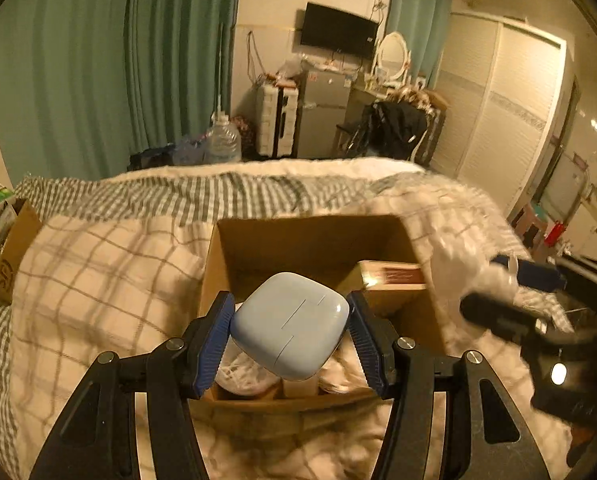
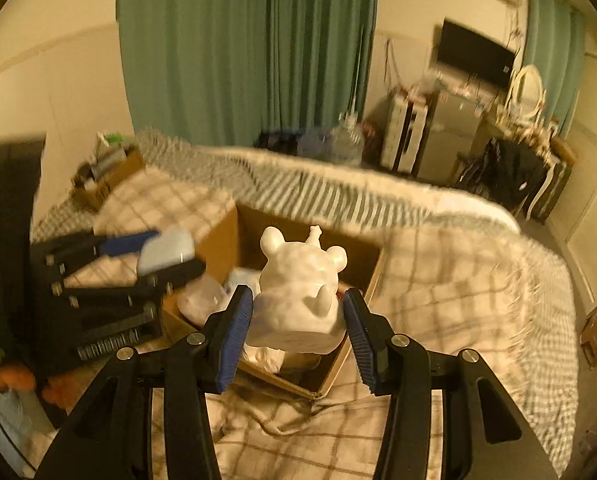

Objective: Organize objects
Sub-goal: 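Lower the earbud case with the left gripper while the right gripper places the figurine into the box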

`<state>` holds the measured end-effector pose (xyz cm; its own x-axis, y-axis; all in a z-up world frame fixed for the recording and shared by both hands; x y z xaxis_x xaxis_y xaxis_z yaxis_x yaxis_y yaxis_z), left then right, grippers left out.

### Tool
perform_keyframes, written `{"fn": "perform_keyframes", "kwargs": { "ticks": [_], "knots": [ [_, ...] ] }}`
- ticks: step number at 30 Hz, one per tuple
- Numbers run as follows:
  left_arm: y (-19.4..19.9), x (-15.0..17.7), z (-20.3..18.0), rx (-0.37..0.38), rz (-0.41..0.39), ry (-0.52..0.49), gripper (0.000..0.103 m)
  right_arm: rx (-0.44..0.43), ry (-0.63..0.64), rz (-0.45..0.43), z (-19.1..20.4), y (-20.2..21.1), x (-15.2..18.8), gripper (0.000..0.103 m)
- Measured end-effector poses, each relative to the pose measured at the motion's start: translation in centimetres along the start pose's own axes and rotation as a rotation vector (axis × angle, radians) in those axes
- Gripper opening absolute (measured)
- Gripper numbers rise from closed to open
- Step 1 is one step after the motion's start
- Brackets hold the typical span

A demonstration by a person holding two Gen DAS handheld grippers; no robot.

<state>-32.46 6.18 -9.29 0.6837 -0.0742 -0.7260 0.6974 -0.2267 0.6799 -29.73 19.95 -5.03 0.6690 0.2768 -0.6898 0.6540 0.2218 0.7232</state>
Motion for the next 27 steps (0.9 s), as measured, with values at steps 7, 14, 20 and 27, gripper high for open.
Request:
{"fn": "perform_keyframes", "kwargs": {
  "ticks": [7,14,20,27],
  "knots": [
    [-5.2,0.4,1.5,-0.004,0.043,0.024,0.059,-0.047,0.004,0.076,0.0,-5.0,2.1,0.047],
    [-7.0,0.1,1.6,0.04,0.072,0.09,0.065,-0.076,-0.031,0.051,-0.7,-5.7,2.0,0.048],
    [-4.4,-0.9,1.0,0.015,0.012,0.07,0.083,-0.01,-0.055,0.011,-2.1,-3.4,1.4,0.062],
    [3.0,-2.6,-0.6,-0.002,-0.065,0.006,0.093,0.101,-0.078,-0.053,-3.2,3.4,0.3,0.067]
  ]
}}
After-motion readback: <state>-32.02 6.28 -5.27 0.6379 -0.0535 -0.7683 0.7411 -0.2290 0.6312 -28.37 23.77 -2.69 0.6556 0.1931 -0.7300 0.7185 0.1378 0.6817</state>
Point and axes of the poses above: each gripper's, at about its wrist camera, not at the fingertips, and y roughly against the way its jaws point, z to its left, x to its underside, the point moved 10 cm from there along -y, roughly the way its jaws point
